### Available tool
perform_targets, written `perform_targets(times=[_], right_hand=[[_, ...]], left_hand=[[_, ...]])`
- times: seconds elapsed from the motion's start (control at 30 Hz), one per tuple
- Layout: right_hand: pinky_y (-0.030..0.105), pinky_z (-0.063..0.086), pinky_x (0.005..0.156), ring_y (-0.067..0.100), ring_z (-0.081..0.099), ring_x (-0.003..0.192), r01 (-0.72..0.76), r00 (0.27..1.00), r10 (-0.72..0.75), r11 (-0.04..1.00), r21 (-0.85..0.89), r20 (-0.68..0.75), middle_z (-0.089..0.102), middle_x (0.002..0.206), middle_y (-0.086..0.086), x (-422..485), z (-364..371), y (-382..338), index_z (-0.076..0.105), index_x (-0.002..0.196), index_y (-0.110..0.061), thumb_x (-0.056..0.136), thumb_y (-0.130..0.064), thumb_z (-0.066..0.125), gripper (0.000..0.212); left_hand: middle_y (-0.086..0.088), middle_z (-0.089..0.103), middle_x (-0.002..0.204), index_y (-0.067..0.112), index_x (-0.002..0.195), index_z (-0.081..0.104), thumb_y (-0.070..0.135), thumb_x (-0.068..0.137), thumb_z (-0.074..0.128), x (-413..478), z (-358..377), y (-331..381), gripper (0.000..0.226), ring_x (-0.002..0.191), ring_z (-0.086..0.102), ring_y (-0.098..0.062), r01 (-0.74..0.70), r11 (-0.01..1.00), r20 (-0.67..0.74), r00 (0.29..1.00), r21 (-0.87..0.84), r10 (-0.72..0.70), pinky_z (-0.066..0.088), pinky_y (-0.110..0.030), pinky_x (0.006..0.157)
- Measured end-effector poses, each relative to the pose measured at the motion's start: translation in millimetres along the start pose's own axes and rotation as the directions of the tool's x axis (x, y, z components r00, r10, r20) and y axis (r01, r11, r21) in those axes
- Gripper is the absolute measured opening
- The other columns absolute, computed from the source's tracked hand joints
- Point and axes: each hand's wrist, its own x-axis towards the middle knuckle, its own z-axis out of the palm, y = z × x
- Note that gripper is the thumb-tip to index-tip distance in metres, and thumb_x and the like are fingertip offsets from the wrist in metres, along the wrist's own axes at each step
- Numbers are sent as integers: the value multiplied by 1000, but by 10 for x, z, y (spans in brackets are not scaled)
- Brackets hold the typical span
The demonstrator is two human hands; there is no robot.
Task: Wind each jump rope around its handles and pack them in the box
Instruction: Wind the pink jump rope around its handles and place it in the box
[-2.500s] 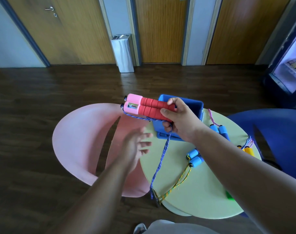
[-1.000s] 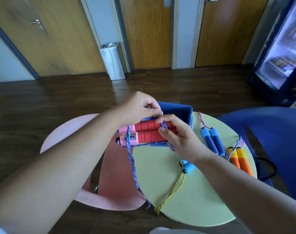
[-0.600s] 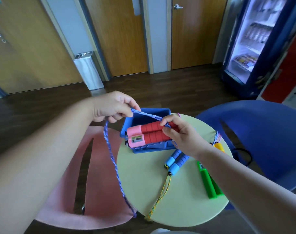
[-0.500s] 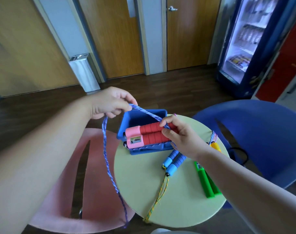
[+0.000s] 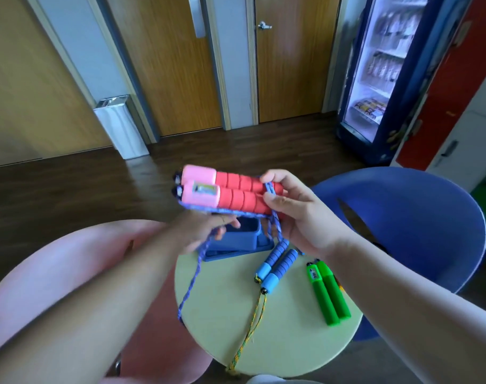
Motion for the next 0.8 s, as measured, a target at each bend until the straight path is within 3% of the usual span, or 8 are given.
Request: perform_targets(times=[0.07,0.1,0.2,0.37,0.5,0.6,0.7,0.8], right_hand=[[33,55,55,29,63,74,17,998,-16,999,31,-53,60,101,17,131,-18,1,54,116,-17,103,0,51,22],[38,56,63,32,65,83,19,996,-15,999,34,-92,62,106,18,195,-41,23,54,116,-18,103,0,52,23],[43,48,77,35,62,96,16,974,-27,999,-52,-225,64,111,15,347,-114,140,60,109,-26,98,-6,61,22],[47,46,74,30,56,86,-8,949,-92,949,-315,-301,62,101,12,387,-165,361,62,105,-32,93,-13,64,23],[24,53,66,11,60,73,-28,955,-97,911,-412,-280,62,94,2,302,-166,410,57,113,-19,102,2,54,24],[45,50,80,22,59,76,-12,967,-126,847,-532,-223,66,84,-1,264,-155,462,56,112,-28,103,-1,52,29],[43,44,63,23,54,70,-29,981,-72,865,-501,-180,62,78,3,218,-116,473,52,109,-29,105,2,42,33],[31,32,53,16,46,61,-15,985,-60,907,-422,-164,52,79,8,161,-88,435,53,110,-26,109,-12,45,16]], left_hand=[[-11,73,83,4,102,72,15,103,61,-678,624,479,16,49,46,-13,-78,996,18,997,-37,79,39,-24,49],[-9,72,81,5,103,72,16,106,56,-902,902,601,20,50,43,-14,-117,992,77,990,-37,119,37,-24,50],[-8,70,74,9,100,72,22,109,48,-1037,1095,592,28,52,42,-20,-172,985,66,983,-25,173,37,-28,54],[2,62,57,16,85,69,30,109,46,-1188,1155,811,36,42,43,-10,-169,954,9,985,246,172,34,-27,52],[7,54,51,6,84,68,27,106,52,-1244,996,1057,35,44,42,-8,-212,911,-14,973,353,232,35,-25,51],[10,55,52,13,83,71,32,104,56,-1271,898,1228,33,45,42,-5,-227,843,-8,965,489,264,34,-30,55],[1,62,59,22,76,72,41,101,59,-1216,759,1392,34,52,47,-10,-254,747,-48,933,615,356,41,-36,59],[6,56,55,25,72,70,45,99,58,-1164,658,1545,36,50,47,-12,-279,693,-66,902,664,427,41,-32,54]])
